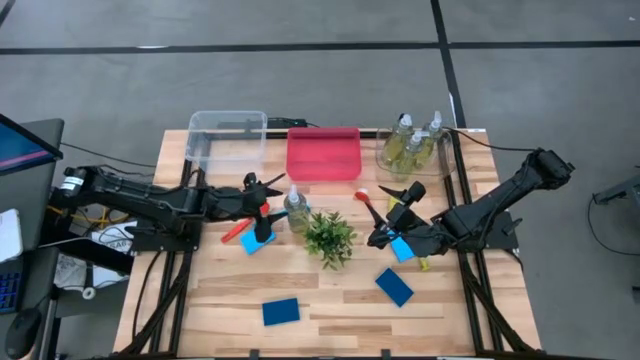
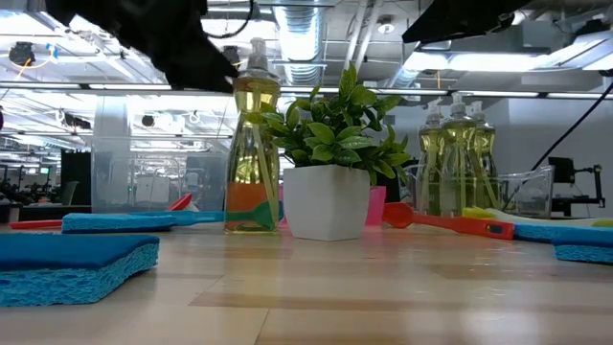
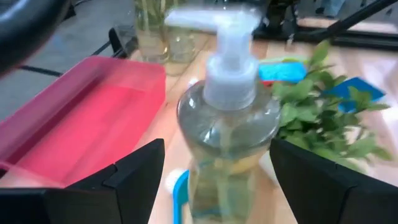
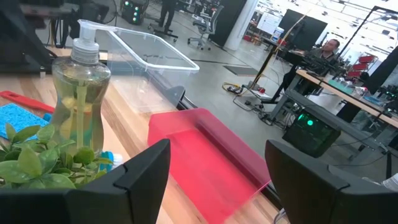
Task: Pick & Place Kitchen Sink Supplies
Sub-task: Put the green dishwashing liquid dispenser into the right transparent bin
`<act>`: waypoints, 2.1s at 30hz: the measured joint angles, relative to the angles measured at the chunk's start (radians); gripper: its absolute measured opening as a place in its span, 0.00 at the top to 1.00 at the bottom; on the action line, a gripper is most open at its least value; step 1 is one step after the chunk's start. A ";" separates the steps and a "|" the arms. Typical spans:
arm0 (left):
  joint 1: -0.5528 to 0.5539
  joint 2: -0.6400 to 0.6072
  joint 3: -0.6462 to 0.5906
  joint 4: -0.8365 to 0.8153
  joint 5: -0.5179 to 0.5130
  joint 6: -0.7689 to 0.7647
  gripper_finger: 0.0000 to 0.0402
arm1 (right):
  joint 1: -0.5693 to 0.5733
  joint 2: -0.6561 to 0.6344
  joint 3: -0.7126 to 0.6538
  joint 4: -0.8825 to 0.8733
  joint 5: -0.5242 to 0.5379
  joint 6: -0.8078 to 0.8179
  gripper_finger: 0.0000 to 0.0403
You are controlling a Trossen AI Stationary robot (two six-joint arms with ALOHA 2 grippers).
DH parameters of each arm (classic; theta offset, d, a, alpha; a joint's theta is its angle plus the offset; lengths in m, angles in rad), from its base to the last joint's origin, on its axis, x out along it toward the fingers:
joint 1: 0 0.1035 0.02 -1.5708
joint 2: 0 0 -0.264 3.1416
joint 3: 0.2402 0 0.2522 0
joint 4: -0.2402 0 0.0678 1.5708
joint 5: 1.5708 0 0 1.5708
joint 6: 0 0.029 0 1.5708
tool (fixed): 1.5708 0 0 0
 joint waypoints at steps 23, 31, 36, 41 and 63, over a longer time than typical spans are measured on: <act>0.068 0.101 -0.011 0.144 0.086 0.009 0.27 | 0.000 0.000 0.000 0.000 0.000 0.000 0.37; 0.068 0.103 -0.011 0.141 0.121 0.128 0.27 | 0.000 0.000 0.000 0.000 0.000 0.000 0.37; 0.083 0.103 -0.011 0.141 0.127 0.149 0.27 | 0.000 0.000 0.000 0.000 0.000 0.000 0.37; 0.120 0.103 -0.039 0.161 0.127 0.151 0.27 | 0.000 0.000 0.000 0.000 0.000 0.000 0.37; 0.172 0.269 -0.055 0.402 0.332 0.287 0.27 | 0.000 0.000 0.000 0.000 0.000 0.000 0.37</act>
